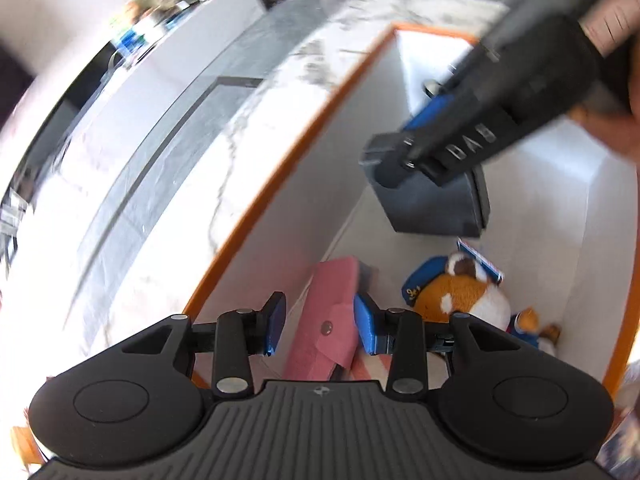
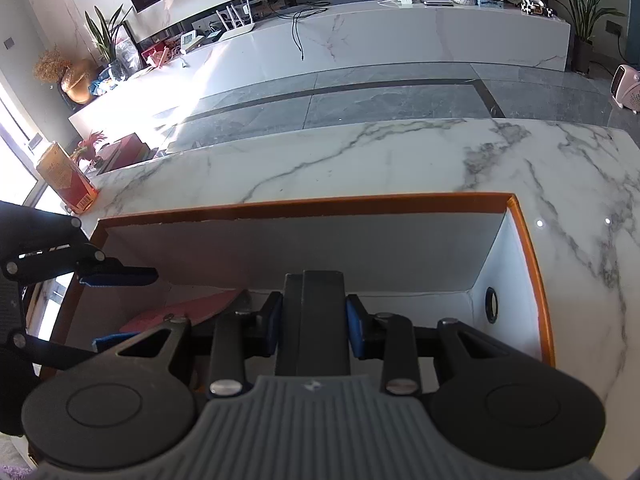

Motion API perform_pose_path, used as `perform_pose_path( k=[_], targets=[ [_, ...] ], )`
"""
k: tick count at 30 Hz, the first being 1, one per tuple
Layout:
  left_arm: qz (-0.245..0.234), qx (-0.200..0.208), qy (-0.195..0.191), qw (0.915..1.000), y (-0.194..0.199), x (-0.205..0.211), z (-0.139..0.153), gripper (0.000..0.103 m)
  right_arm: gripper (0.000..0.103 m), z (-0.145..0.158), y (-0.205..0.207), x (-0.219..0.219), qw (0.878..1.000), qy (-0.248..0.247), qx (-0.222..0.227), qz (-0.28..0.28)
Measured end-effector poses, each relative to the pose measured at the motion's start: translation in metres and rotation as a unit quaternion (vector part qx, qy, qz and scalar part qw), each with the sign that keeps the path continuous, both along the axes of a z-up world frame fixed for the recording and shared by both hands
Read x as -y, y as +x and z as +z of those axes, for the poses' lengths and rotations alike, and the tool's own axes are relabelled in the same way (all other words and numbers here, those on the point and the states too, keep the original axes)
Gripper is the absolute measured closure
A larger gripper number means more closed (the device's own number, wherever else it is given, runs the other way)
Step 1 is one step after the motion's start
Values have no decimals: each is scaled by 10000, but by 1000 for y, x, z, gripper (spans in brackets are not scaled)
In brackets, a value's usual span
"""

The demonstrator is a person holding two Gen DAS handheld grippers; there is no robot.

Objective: Organize objects
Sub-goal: 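Carry the pink card holder into the box and open the left gripper while the right carries the black box, then lower the black box into the box beside the card holder and open the right gripper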

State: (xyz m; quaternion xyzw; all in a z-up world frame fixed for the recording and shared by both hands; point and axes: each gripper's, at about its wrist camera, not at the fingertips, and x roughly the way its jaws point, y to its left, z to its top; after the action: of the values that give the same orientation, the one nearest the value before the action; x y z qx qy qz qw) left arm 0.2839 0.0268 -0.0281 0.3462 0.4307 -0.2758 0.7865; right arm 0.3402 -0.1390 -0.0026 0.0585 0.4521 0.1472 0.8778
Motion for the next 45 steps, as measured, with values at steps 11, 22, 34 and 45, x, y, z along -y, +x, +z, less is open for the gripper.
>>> perform_pose_path(
  k=[11,22,34,45],
  targets=[
    [1291,-16,-178,9915,-5,-22,24,43,68,13,-1,-14,9997,123,186,99],
    [1385,21,-15,9904,-17,-11,11,56,68,11,7,-39,9991,-92,364,170],
    [1465,16,-303,9887,-14,-12,13,63,68,0,17,-6,9967,472,-27,-653],
    [1349,-192,-413,9898,-13,4,6,64,64,-19,21,-8,9917,825,-495,-856]
  ],
)
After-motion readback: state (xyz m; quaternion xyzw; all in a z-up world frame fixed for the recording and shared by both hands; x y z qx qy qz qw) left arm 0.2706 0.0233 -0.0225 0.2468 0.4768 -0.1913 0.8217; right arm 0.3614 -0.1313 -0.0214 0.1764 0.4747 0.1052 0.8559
